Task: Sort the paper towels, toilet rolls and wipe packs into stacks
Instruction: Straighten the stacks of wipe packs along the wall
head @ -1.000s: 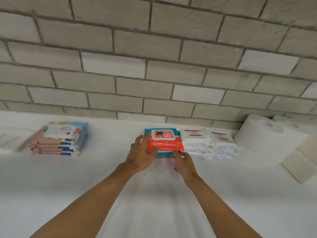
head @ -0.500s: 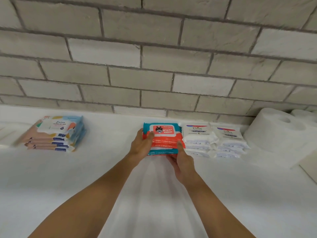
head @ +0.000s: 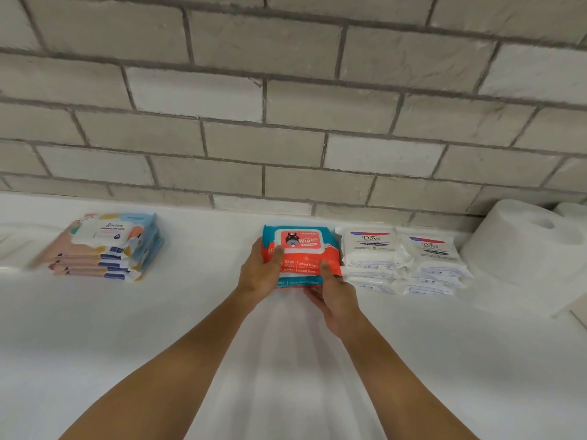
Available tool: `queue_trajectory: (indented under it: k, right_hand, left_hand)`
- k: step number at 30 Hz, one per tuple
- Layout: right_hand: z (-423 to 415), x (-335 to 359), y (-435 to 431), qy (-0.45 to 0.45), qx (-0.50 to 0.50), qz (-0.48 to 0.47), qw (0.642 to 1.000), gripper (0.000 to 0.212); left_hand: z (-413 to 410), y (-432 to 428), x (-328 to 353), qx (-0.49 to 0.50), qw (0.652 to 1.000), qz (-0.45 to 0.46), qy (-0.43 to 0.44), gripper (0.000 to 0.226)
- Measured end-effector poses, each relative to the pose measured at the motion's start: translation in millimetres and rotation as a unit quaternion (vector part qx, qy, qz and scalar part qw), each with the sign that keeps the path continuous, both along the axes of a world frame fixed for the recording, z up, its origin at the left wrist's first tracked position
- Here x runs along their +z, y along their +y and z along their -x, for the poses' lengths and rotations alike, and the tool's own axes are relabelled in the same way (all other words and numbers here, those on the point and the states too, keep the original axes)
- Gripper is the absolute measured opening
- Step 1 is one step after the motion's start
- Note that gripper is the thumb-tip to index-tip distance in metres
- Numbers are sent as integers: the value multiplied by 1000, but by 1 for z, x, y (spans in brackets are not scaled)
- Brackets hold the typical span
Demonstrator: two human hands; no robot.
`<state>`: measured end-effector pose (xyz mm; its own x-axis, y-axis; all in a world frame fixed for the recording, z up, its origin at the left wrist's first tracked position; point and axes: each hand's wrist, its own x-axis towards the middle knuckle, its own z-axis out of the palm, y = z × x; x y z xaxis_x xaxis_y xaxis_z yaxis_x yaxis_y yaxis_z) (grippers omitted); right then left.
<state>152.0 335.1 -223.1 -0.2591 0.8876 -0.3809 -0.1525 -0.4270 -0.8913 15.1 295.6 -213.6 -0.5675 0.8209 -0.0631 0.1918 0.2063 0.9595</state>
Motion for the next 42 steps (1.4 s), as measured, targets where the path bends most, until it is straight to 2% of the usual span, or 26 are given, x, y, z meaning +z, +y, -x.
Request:
queue_trajectory:
  k: [2,6,14,19,21,26,42]
  right_hand:
    - [2,0,1,-12,4,9,1000,40]
    - [4,2,4,-32,28,11,999,39]
    - [17,10,2,-123,64,21,990,38]
    - [29,15,-5,-185,95,9,978,45]
    - [35,16,-8,-195,101,8,976,46]
    - [55,19,-19,-212,112,4,971,40]
    - [113,22,-35,-298,128,-25,946,44]
  left_hand:
    - [2,0,-1,5,1000,0,4,53]
    - [8,-3,-1,9,1000,-1,4,51]
    - [27,-13,-7,3,1000,-21,-24,39]
    - [45,-20,-14,20,998,-22,-57,36]
    - [51,-24,-17,19,997,-29,-65,34]
    - [66,-35,-21,38,996,-45,-61,44]
    - [106,-70,-19,72,988,-106,-84,39]
